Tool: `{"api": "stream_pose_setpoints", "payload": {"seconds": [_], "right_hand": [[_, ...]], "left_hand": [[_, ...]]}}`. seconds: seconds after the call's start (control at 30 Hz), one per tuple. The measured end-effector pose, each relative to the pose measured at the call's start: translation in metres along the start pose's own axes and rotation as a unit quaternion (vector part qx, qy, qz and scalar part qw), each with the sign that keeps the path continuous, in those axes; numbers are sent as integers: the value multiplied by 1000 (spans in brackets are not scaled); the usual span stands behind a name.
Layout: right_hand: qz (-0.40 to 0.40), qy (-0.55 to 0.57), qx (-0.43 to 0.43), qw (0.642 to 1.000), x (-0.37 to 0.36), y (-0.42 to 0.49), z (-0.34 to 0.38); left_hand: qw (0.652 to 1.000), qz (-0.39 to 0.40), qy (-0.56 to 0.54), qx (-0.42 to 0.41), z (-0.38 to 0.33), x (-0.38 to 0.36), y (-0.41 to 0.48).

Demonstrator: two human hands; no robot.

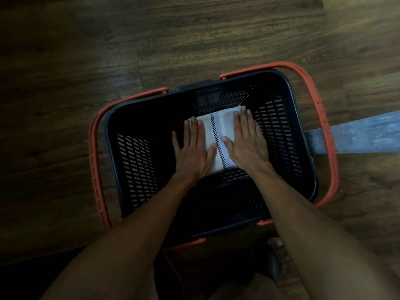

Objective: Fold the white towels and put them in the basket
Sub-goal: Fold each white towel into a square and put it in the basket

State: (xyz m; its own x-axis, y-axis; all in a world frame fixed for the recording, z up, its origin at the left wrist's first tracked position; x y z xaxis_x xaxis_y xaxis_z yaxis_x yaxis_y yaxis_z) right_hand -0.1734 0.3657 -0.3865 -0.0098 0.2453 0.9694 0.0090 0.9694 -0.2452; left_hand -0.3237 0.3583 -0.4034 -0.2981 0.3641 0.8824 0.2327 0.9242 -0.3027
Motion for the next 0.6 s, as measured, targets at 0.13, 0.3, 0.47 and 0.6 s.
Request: {"api": "stream_pose_setpoints", "payload": {"seconds": [0.13,0.3,0.47,0.6], "right_hand": [[16,3,-2,1000,-5,3,4],[130,1,-14,991,23,-1,7],[115,75,-51,989,122,-27,2],[45,114,-82,989,215,-62,-8]], "left_hand": [[999,12,29,5,-2,0,3],[991,98,87,6,-11,29,-1],[996,23,83,-38,-39,121,-21],[994,-14,57,-91,-75,205,-46]]}}
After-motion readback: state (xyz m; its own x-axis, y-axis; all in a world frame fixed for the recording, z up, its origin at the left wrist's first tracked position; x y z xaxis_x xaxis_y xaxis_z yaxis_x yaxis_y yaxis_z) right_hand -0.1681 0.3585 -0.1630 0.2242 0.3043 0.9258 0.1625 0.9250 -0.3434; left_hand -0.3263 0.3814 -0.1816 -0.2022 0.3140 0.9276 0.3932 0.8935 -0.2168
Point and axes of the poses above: each hand's wrist, its own y-axis towards the middle knuckle, its own x-axis out of the back of the hand, z = x × y, the point moved 6 cm from there along y, towards the middle knuckle, and after that the axes turned 4 degrees about -y, right-handed, at the moved point
